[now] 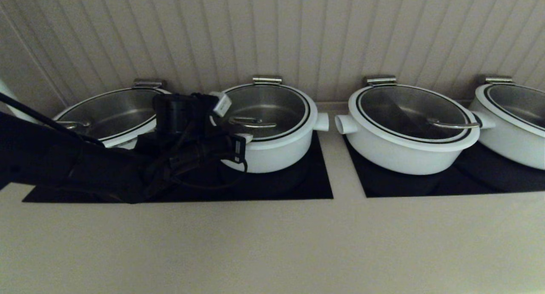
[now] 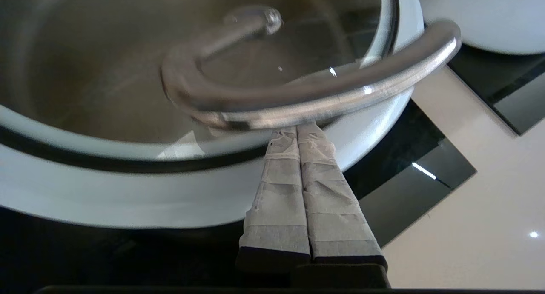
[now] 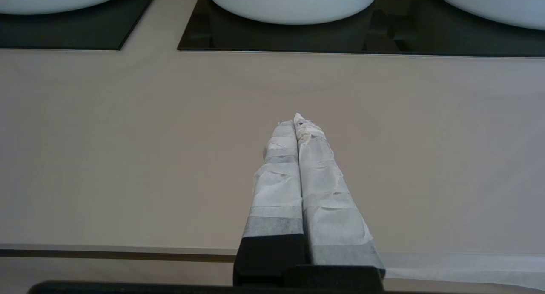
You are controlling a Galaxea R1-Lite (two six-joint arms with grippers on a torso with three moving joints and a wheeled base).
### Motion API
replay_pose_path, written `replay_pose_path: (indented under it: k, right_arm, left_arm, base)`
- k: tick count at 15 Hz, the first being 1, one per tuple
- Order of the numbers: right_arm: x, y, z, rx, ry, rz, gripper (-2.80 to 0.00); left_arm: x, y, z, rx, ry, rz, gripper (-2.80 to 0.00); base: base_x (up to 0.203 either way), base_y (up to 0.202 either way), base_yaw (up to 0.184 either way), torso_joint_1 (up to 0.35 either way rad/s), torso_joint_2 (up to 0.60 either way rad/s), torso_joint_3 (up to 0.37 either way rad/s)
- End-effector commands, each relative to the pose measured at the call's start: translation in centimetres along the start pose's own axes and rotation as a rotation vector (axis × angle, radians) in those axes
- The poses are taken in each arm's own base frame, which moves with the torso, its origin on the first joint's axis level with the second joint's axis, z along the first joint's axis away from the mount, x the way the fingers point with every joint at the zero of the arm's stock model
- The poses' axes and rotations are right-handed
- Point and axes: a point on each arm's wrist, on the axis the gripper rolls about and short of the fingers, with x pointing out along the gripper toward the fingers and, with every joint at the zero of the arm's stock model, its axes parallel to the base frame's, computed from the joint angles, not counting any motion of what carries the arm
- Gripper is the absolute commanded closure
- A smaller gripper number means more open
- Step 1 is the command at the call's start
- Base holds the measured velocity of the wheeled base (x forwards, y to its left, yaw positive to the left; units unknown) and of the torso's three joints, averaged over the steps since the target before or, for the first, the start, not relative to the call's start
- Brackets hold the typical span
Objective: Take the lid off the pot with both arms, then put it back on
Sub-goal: Open the food pot lid a small opening with the left arm
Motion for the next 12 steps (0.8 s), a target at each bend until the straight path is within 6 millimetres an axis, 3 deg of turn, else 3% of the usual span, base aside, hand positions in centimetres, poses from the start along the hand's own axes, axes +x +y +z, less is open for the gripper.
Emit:
replay_pose_path:
  k: [1, 12]
  right_arm:
    - [0.0, 0.0, 0.0, -0.001, 0.001, 0.0, 0.0]
    - [0.0, 0.0, 0.0, -0.001, 0.001, 0.0, 0.0]
  left_arm:
    - [0.2, 0.0, 0.3, 0.001, -0.011, -0.001, 0.0]
    - [1.3, 1.4, 1.6, 0.005, -0.063, 0.054, 0.0]
  base:
    - [0.0, 0.0, 0.0, 0.0, 0.0, 0.0]
    - [0.0, 0.0, 0.0, 0.0, 0.0, 0.0]
